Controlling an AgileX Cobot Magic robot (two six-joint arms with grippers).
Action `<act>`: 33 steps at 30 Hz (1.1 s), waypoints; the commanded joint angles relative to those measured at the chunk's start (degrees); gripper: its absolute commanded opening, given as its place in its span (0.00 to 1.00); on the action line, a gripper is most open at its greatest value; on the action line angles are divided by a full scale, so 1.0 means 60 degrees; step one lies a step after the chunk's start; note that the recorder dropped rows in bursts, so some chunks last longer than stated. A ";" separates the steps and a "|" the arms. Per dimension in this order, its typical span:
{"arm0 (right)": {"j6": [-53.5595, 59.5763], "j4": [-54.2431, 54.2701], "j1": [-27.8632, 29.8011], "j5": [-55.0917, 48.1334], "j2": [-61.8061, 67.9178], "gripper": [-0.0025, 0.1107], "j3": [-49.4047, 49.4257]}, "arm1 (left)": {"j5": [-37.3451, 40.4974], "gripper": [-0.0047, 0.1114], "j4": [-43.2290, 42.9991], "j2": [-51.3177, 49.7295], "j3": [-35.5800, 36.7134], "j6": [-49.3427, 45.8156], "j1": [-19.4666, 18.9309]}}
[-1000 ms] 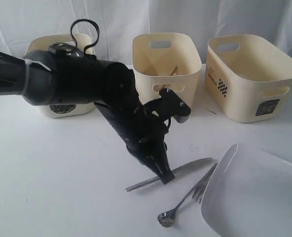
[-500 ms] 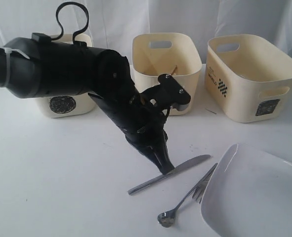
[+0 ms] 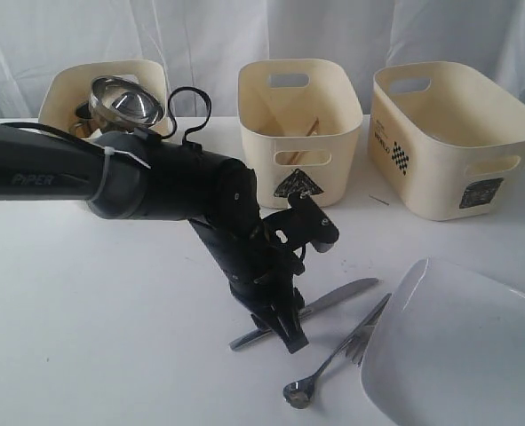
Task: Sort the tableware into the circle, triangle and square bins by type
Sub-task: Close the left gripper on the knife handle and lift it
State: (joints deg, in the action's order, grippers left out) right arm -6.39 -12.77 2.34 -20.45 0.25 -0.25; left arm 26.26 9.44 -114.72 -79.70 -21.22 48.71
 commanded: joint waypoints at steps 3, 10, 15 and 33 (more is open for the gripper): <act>0.0022 -0.0030 0.0012 0.0047 -0.0041 0.02 0.0042 | 0.0110 0.48 0.0066 -0.0005 0.0036 0.0048 -0.0014; 0.0022 -0.0030 0.0012 0.0047 -0.0041 0.02 0.0042 | 0.0170 0.48 0.0088 -0.0208 0.0036 -0.0251 -0.0014; 0.0022 -0.0030 0.0012 0.0068 -0.0041 0.02 0.0042 | 0.0081 0.48 0.0128 -0.0335 0.0036 -0.0251 -0.0014; 0.0022 -0.0030 0.0012 0.0048 -0.0041 0.02 0.0042 | 0.0645 0.04 -0.0033 -0.0457 0.0036 -0.0269 -0.0014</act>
State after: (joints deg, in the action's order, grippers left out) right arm -6.39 -12.77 2.34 -20.45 0.25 -0.25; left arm 26.90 9.45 -116.62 -79.81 -22.77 48.60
